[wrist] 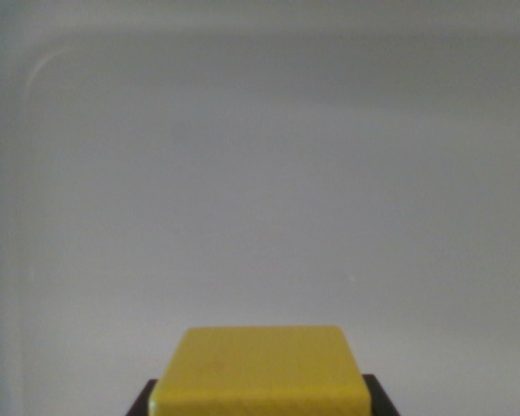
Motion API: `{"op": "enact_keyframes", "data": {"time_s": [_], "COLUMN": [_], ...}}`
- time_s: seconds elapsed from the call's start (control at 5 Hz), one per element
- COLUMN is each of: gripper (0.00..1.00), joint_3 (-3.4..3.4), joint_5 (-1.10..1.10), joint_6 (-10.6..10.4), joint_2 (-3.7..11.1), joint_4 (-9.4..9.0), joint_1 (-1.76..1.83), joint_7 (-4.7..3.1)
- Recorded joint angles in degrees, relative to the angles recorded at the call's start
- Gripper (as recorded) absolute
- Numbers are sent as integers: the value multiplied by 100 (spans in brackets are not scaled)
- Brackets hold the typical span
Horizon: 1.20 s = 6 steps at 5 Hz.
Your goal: Pick yellow cube
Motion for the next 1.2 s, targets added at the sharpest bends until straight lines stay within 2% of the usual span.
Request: {"op": "enact_keyframes", "data": {"time_s": [0.2, 0.4, 0.6, 0.8, 1.0, 1.2], "gripper": [100, 100, 100, 100, 100, 100], "joint_3": [0, 2, 2, 3, 3, 4], "joint_5": [0, 7, 7, 13, 13, 18], "joint_6": [0, 185, 185, 353, 353, 497], "joint_2": [0, -74, -74, -142, -142, -199], "joint_4": [0, 111, 111, 212, 212, 298], "joint_1": [0, -3, -3, -5, -5, -7], "joint_7": [0, -1, -1, -2, -2, -3]}}
